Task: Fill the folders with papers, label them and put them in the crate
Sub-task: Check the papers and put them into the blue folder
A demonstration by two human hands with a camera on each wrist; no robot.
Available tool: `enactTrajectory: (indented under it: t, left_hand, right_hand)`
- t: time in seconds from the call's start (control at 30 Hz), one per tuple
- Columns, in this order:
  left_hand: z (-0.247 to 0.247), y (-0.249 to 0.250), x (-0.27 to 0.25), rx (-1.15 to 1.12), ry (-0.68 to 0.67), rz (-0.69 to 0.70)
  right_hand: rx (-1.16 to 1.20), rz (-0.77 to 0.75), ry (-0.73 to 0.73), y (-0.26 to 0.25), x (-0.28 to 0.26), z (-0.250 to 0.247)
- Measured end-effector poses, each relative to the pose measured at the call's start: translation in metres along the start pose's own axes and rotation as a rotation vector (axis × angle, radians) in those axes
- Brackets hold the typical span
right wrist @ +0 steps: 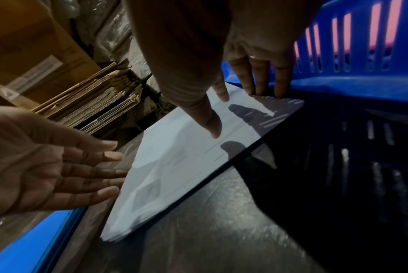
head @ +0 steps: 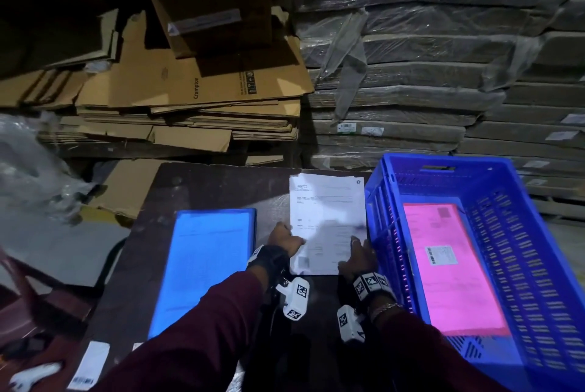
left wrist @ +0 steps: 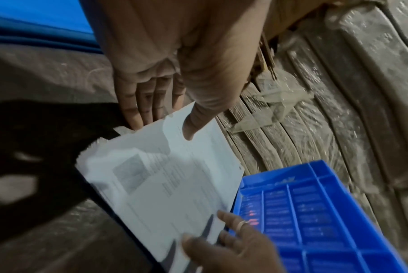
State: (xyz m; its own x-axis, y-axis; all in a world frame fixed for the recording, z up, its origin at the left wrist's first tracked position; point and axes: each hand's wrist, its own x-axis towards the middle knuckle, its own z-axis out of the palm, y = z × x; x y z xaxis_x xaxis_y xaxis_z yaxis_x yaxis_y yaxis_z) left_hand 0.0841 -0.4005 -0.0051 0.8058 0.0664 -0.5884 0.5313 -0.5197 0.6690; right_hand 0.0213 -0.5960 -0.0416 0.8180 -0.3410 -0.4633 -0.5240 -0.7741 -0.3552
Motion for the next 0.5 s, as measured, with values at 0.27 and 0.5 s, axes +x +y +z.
enactTrajectory:
  t: [0.27,0.5]
  left_hand:
    - [-0.015,-0.004,-0.018,0.026,-0.009,-0.036]
    - [-0.032,-0.026,-0.032,0.115,-0.068,-0.039]
  right_hand:
    - [0.167,0.037,-0.025,0.021,0.021,0.011]
    - [0.209,0.077,-0.025,0.009,-0.031,-0.005]
